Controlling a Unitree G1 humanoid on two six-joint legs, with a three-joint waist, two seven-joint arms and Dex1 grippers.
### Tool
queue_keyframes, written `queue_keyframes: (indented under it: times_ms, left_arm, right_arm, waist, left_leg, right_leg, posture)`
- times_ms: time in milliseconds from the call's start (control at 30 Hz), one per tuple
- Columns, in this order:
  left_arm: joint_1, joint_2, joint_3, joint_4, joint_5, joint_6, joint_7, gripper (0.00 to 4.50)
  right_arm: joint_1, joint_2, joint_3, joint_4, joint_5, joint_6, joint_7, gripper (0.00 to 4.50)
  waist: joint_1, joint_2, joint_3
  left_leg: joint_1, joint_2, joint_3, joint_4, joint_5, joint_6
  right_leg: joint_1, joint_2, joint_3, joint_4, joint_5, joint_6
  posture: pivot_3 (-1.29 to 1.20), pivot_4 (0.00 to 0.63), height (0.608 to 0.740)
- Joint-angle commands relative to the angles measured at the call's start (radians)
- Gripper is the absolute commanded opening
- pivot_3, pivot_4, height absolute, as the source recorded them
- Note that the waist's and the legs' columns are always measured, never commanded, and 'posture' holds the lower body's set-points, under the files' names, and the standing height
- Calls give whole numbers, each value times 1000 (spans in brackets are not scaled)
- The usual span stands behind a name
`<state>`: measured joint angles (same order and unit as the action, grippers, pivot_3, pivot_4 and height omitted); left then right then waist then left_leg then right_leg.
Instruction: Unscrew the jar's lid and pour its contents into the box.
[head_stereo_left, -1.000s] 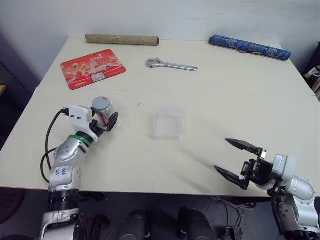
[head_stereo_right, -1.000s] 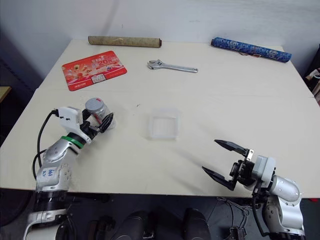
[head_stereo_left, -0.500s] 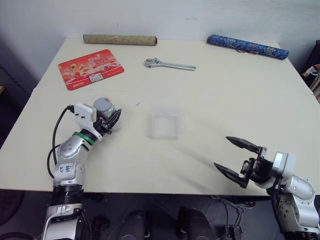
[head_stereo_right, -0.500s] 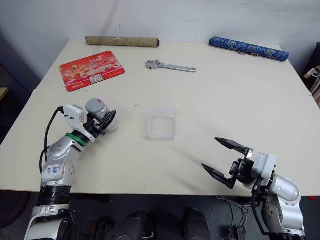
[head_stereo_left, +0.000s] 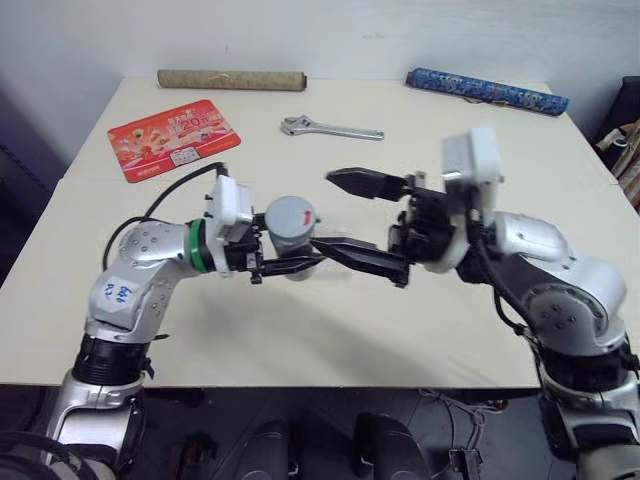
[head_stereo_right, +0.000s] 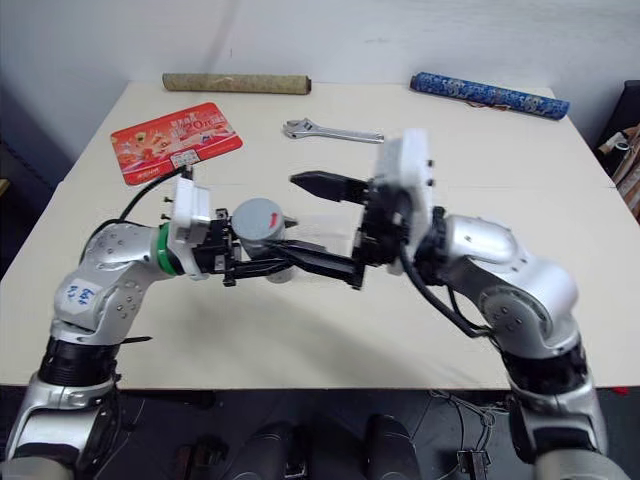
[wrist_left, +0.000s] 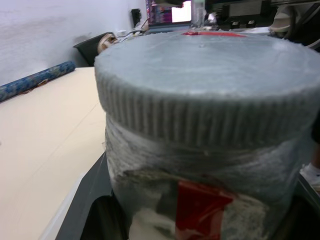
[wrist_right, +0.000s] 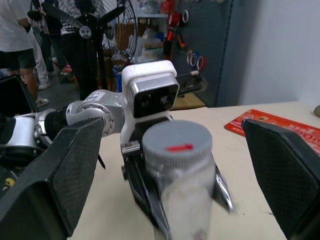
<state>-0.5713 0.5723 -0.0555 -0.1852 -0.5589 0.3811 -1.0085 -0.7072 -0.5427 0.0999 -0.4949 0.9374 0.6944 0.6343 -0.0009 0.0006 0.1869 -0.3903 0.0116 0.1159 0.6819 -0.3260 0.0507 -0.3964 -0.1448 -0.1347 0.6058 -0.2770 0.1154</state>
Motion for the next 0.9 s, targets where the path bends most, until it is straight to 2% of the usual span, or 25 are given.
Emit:
queue_keyframes:
  times_ms: [33, 467, 567, 700, 833, 900]
  left_arm:
    - [-16, -20, -9, -15, 5, -8, -8, 2352]
    - [-19, -71, -23, -27, 37, 3, 28, 2352]
    - [-15, -75, -24, -32, 41, 2, 33, 2352]
    - [-13, -80, -26, -39, 41, 6, 35, 2352]
    - [-9, -63, -30, -44, 22, 9, -24, 2352]
    - [-11, -52, -29, -46, -13, 7, -93, 2352]
  right_arm:
    - [-41, 27, 23, 11, -41, 33, -34, 4500]
    - [-37, 63, 22, 26, -116, 54, -20, 4500]
    - [-24, 44, 29, 23, -140, 32, 21, 3866]
    - [-25, 54, 23, 29, -150, 19, 50, 2553]
    - [-36, 18, 21, 50, -140, 2, 181, 2541]
    - [-41, -23, 20, 71, -107, -7, 328, 2541]
  waist:
    - [0, 0, 0]
    - [-1, 0, 0]
    - [-2, 0, 0]
    - [-1, 0, 0]
    - [-2, 0, 0]
    - [0, 0, 0]
  left_leg:
    - [0, -1, 1, 0, 0, 1]
    - [0, -2, 3, 1, -1, 4]
    - [0, -2, 3, 1, -1, 4]
    - [0, -2, 3, 1, -1, 4]
    - [0, -2, 3, 1, -1, 4]
    - [0, -2, 3, 1, -1, 4]
  right_leg:
    - [0, 0, -1, 0, 0, 0]
    - [-1, 0, -2, -1, 1, 2]
    - [-1, 0, -2, -1, 1, 2]
    - [-1, 0, -2, -1, 1, 2]
    - [-1, 0, -2, -1, 1, 2]
    - [-1, 0, -2, -1, 1, 2]
  posture:
    - [0, 150, 740]
    - [0, 150, 740]
    - [0, 150, 740]
    - [0, 150, 740]
    - [0, 150, 740]
    - [0, 150, 740]
